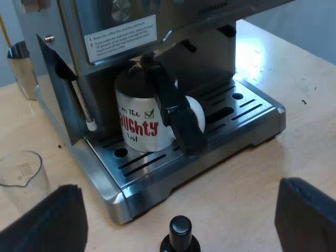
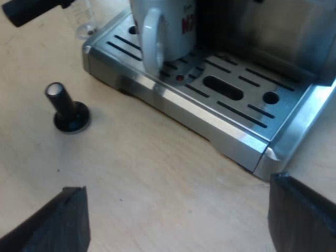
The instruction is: Remove mug from coffee machine
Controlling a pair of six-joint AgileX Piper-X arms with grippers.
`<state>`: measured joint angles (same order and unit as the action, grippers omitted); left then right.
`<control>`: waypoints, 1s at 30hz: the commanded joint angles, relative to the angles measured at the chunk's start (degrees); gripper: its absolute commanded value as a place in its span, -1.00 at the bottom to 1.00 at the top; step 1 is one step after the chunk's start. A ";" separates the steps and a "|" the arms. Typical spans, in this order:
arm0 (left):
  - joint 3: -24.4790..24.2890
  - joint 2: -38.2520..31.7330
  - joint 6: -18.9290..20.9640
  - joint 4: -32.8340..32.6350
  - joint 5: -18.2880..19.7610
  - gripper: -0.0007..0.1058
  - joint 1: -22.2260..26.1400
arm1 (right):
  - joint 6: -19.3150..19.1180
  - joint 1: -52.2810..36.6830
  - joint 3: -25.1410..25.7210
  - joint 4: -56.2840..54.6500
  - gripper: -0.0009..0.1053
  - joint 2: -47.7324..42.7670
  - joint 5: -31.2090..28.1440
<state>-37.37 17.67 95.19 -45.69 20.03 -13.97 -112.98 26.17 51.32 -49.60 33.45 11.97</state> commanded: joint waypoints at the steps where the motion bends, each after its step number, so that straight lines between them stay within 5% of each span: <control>1: -0.32 -0.02 -0.30 1.34 0.37 0.65 -0.10 | 2.88 2.99 0.48 4.70 0.35 2.61 -2.44; 4: -0.32 -0.02 -0.30 0.13 0.37 0.65 -0.10 | 5.28 6.10 0.33 8.05 0.35 6.92 -2.94; 18: -0.32 -0.02 -0.30 -0.36 0.37 0.65 -0.10 | 5.53 16.22 0.33 16.48 0.35 23.81 -7.48; 25: -0.32 -0.02 -0.30 -0.36 0.37 0.65 -0.10 | 14.25 17.14 0.33 24.03 0.34 31.84 -11.41; 30: -0.32 -0.02 -0.30 -0.69 0.41 0.65 -0.10 | 16.91 17.14 0.33 31.26 0.33 36.51 -13.15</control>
<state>-37.37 17.67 95.19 -46.18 20.03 -13.97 -96.84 43.35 51.32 -22.76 68.02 -0.49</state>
